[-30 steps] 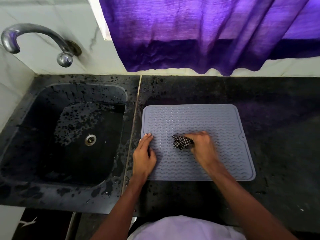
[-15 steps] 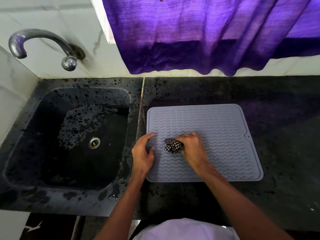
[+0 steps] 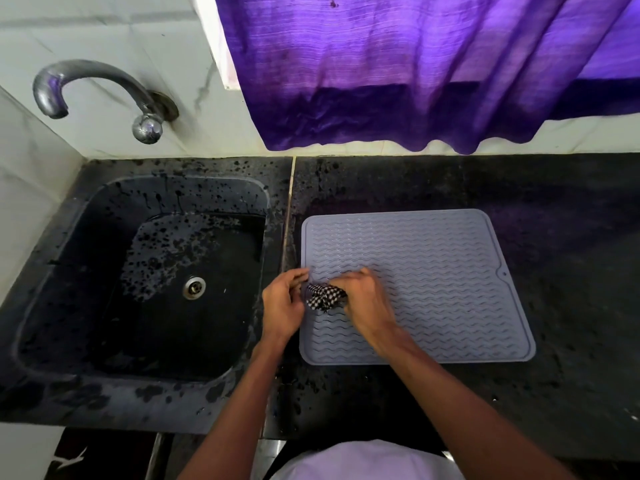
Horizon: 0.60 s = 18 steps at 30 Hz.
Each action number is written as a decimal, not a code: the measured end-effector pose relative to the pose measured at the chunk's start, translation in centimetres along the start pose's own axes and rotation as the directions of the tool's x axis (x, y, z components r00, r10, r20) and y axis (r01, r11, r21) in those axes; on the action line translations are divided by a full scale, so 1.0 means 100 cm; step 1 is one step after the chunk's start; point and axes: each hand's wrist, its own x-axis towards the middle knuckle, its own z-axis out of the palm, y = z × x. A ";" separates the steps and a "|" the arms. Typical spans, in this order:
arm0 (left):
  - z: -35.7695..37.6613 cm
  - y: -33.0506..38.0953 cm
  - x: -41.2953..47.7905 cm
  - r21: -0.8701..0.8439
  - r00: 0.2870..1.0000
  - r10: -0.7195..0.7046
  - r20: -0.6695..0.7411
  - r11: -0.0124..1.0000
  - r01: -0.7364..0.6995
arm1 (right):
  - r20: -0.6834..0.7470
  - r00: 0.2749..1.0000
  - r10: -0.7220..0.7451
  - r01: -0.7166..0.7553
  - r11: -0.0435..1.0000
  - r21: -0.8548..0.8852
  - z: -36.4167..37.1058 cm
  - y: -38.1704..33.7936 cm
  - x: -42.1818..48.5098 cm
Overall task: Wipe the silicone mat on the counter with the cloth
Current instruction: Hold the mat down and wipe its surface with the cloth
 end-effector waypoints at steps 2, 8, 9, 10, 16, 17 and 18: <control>-0.002 0.002 0.003 0.029 1.000 -0.002 0.019 1.000 0.001 | -0.002 1.000 0.013 -0.013 1.000 0.001 0.005 -0.003 0.000; -0.014 0.000 0.020 0.041 0.987 0.010 0.160 0.999 -0.017 | 0.027 0.999 -0.025 0.025 0.999 -0.020 0.005 -0.018 0.002; -0.017 0.000 0.024 0.046 0.982 0.009 0.187 0.999 -0.018 | 0.025 0.999 -0.025 0.026 1.000 -0.017 0.005 -0.019 0.002; -0.019 0.000 0.028 0.057 0.977 0.011 0.214 0.998 -0.024 | 0.026 0.999 -0.028 0.028 1.000 -0.013 0.004 -0.020 0.001; -0.022 0.009 0.042 0.095 0.952 0.032 0.306 0.993 -0.063 | 0.090 0.993 -0.080 0.084 0.995 -0.045 0.000 -0.027 -0.006; -0.021 0.012 0.043 0.118 0.948 0.051 0.314 0.989 -0.092 | 0.080 0.994 -0.079 0.082 0.996 -0.039 0.001 -0.028 -0.006; -0.020 0.014 0.044 0.144 0.944 0.074 0.320 0.982 -0.126 | 0.078 0.994 -0.076 0.080 0.996 -0.038 0.001 -0.029 -0.005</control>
